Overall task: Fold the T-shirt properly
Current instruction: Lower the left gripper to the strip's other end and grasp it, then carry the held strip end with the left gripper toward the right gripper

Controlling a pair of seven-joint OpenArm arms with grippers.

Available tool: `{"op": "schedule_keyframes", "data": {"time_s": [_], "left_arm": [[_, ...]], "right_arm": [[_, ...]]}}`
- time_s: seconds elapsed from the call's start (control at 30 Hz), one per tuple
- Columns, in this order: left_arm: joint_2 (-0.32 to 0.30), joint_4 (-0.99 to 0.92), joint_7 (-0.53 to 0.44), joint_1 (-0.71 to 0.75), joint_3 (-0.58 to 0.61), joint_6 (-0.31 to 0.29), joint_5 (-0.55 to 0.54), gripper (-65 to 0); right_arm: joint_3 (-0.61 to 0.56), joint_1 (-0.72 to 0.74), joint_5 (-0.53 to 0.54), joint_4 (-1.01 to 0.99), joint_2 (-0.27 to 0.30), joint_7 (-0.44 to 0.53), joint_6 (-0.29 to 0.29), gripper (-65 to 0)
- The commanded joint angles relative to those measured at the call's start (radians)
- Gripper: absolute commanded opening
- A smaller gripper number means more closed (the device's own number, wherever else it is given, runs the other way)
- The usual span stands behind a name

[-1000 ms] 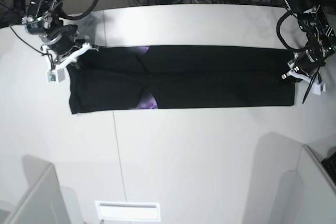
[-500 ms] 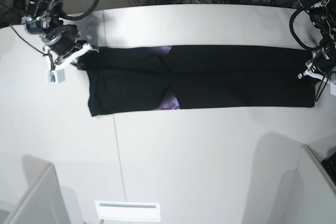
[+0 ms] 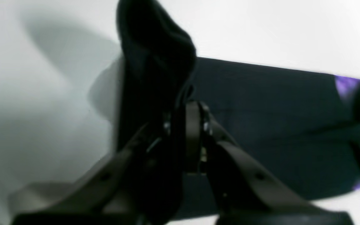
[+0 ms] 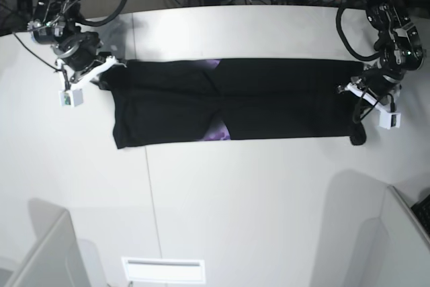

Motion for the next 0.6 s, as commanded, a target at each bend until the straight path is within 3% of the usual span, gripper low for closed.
{"op": "schedule_keyframes", "data": {"time_s": [0.0, 0.17, 0.33, 0.57], "left_arm": [[-0.007, 0.030, 0.000, -0.014, -0.001, -0.002, -0.012, -65.0], [0.042, 0.051, 0.040, -0.048, 0.042, 0.004, -0.011, -65.0], [0.050, 0.053, 0.035, -0.049, 0.131, 0.087, -0.011, -65.0], [0.103, 0.053, 0.038, -0.049, 0.168, 0.090, -0.011, -65.0]], "right_arm": [[0.005, 0.006, 0.014, 0.017, 0.006, 0.018, 0.007, -65.0], [0.007, 0.005, 0.014, 0.017, 0.006, 0.018, 0.007, -65.0], [0.007, 0.005, 0.013, 0.017, 0.006, 0.018, 0.007, -65.0], [0.007, 0.005, 0.010, 0.017, 0.006, 0.018, 0.007, -65.0]]}}
